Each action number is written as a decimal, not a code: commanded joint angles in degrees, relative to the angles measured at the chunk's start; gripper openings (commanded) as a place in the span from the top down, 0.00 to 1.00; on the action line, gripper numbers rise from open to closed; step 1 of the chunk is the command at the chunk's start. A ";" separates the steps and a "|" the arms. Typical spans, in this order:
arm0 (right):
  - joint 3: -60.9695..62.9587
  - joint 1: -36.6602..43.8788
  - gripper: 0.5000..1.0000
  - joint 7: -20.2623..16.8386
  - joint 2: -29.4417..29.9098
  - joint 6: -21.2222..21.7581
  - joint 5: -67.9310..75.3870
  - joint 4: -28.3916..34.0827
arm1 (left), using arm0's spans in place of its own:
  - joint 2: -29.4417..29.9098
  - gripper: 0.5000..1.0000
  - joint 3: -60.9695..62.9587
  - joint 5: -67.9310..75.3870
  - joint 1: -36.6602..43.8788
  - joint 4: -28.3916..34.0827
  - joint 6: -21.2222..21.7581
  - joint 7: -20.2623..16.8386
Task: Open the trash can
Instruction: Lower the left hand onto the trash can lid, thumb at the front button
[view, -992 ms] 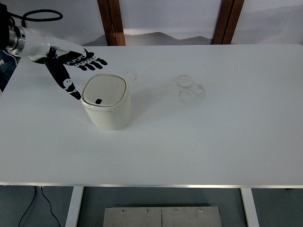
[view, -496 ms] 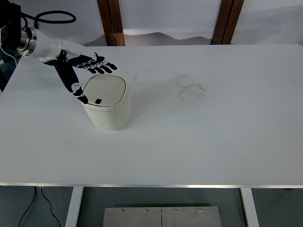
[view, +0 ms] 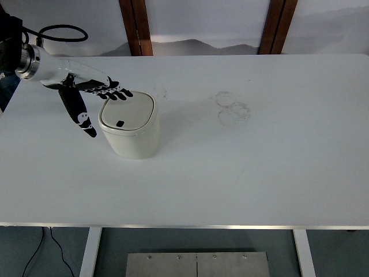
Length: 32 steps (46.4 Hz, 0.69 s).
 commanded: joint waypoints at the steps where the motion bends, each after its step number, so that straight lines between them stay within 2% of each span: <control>1: 0.00 0.00 0.01 0.01 0.00 0.00 0.00 -0.06 | -0.39 0.00 0.00 0.77 0.20 0.08 0.00 0.00; 32: 0.00 0.00 0.01 0.01 0.00 0.00 0.00 -0.06 | -2.33 0.00 0.08 2.62 3.54 -0.09 0.00 0.09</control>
